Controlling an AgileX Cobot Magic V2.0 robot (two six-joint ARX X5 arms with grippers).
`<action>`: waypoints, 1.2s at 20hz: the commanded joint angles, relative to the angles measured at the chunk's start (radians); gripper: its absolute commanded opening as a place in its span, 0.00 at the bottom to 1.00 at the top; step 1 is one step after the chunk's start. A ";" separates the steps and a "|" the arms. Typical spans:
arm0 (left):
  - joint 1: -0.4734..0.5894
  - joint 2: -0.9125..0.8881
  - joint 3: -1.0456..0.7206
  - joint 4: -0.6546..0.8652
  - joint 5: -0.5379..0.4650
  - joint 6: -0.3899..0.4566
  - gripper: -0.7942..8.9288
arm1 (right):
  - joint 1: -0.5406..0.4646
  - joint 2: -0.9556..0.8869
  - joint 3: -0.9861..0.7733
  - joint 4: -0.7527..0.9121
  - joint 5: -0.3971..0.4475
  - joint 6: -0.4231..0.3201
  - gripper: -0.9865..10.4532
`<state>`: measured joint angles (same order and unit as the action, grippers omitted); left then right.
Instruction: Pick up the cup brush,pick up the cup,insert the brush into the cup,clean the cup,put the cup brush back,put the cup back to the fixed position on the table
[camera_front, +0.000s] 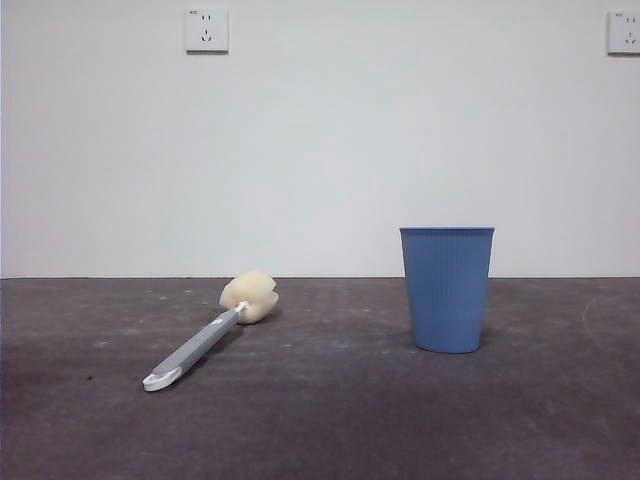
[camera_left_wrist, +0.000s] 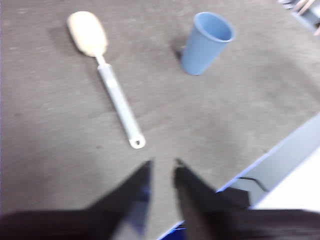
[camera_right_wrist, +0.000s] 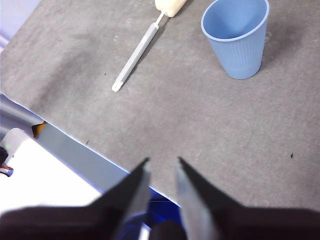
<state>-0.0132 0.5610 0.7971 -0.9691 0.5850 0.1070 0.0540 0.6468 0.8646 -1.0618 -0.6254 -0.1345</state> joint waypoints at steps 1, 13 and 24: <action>0.000 0.000 0.003 -0.006 -0.026 0.016 0.64 | 0.002 0.002 0.004 0.007 0.002 0.014 0.66; -0.081 0.140 0.028 0.089 -0.117 -0.053 0.64 | 0.002 0.007 0.004 0.007 0.003 0.023 0.66; -0.528 0.672 0.029 0.507 -0.585 -0.325 0.63 | 0.002 0.014 0.004 0.007 0.003 0.040 0.66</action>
<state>-0.5392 1.2228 0.8257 -0.4641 0.0067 -0.1856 0.0540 0.6613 0.8658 -1.0607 -0.6216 -0.1032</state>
